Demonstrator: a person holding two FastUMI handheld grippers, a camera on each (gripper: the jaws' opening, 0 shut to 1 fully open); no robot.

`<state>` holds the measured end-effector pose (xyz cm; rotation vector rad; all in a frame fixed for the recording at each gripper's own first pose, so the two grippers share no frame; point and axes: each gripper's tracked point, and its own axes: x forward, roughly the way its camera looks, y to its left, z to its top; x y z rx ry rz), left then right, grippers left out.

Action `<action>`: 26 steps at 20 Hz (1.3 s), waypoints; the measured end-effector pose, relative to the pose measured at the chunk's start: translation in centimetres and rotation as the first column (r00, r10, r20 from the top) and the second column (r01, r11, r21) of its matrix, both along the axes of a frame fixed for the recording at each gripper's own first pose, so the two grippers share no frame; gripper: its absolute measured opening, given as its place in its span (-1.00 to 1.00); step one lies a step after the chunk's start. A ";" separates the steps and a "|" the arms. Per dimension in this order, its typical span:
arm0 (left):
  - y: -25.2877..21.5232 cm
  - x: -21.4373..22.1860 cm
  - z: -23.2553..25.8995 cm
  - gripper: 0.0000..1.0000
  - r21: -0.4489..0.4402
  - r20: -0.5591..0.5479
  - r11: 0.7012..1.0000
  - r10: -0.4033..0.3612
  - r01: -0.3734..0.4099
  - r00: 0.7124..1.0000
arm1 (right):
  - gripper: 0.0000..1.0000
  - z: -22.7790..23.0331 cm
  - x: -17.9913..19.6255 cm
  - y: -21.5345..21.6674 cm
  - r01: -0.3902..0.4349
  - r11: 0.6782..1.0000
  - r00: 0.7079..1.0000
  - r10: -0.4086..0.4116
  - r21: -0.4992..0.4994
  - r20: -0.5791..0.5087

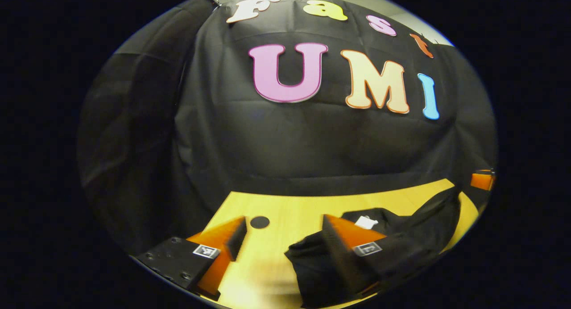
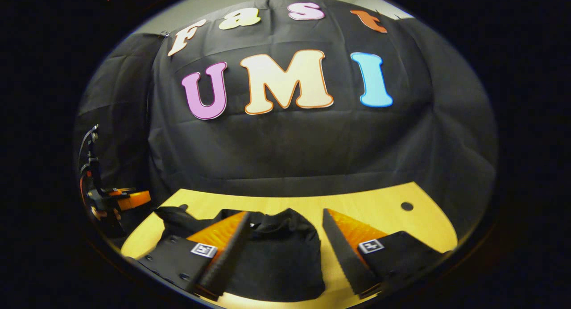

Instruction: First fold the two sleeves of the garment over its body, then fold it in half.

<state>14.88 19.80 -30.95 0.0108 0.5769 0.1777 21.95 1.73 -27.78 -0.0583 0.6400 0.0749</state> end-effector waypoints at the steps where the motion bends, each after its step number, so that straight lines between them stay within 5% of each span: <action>1: -0.2 0.2 0.8 0.89 -0.010 0.026 1.000 0.005 -0.005 1.000 | 0.91 0.1 0.1 0.2 -0.003 0.999 0.999 0.004 -0.035 0.033; 4: 0.1 -0.2 3.6 0.86 0.002 0.093 0.999 0.033 -0.034 0.995 | 0.93 2.6 -0.6 0.8 -0.007 0.995 0.992 0.019 -0.097 0.123; 10: -0.4 -3.5 11.0 0.86 0.050 0.216 0.997 0.039 -0.051 0.976 | 0.94 8.3 -4.3 2.1 -0.035 0.997 0.964 0.052 -0.067 0.262; 26: -8.5 -18.0 23.6 0.84 0.063 0.378 0.998 -0.034 0.011 0.925 | 0.92 19.4 -23.3 1.1 -0.059 0.998 0.898 0.046 0.015 0.437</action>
